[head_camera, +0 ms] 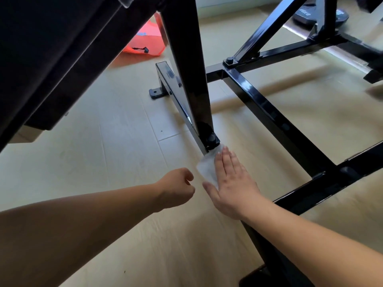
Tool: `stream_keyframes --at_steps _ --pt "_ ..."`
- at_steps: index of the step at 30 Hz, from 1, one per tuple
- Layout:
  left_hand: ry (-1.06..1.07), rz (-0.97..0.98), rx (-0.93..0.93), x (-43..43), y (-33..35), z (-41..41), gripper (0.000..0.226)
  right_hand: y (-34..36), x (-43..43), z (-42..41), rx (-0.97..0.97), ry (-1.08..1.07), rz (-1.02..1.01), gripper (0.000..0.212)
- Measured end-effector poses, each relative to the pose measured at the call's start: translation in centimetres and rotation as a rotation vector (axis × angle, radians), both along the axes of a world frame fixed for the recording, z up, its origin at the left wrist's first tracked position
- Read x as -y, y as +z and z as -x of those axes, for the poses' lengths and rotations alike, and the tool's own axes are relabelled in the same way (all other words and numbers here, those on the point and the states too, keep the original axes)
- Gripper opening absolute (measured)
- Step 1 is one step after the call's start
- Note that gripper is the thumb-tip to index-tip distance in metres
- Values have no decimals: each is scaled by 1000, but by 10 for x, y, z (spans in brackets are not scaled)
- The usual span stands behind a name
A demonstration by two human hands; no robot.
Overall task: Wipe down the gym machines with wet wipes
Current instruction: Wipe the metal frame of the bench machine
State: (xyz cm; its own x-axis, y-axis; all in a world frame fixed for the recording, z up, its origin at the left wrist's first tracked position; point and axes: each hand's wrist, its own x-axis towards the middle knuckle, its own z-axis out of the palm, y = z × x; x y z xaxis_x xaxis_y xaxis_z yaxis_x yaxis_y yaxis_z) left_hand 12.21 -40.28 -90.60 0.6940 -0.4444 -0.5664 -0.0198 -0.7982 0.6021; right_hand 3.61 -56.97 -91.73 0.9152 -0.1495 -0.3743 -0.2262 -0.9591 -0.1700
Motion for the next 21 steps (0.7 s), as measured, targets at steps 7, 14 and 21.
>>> stream_keyframes --at_steps 7,14,21 --pt "-252 -89 118 18 -3 13 46 -16 -11 50 68 100 130 92" --pt "-275 -108 236 9 -7 12 44 3 15 -9 1 39 -48 78" --pt "-275 -35 357 13 -8 13 35 -18 16 78 209 248 77 68"
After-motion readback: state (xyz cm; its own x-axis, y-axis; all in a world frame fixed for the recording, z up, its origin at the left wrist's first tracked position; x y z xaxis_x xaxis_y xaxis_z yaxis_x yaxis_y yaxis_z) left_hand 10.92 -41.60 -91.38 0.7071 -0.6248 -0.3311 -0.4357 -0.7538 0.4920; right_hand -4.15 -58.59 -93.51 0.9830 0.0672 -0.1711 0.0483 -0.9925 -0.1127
